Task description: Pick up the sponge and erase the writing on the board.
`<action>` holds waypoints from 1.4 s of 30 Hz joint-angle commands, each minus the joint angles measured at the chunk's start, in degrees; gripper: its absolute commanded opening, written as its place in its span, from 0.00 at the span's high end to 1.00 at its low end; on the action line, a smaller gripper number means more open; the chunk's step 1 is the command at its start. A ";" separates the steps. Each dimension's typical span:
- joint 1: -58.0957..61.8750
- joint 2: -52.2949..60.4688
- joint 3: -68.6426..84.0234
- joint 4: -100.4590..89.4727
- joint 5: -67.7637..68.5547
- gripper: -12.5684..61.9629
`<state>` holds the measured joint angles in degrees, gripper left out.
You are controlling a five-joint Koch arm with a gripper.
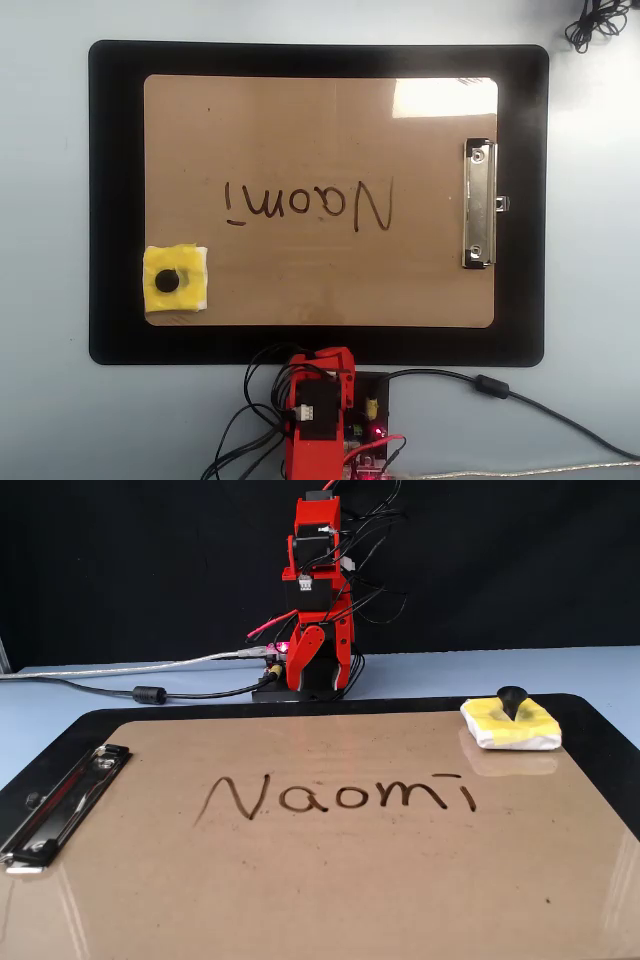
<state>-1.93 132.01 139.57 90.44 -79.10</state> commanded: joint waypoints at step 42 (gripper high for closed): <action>-58.36 -25.58 -0.09 -102.30 -3.87 0.38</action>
<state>-59.94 105.64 139.83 -7.73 -82.53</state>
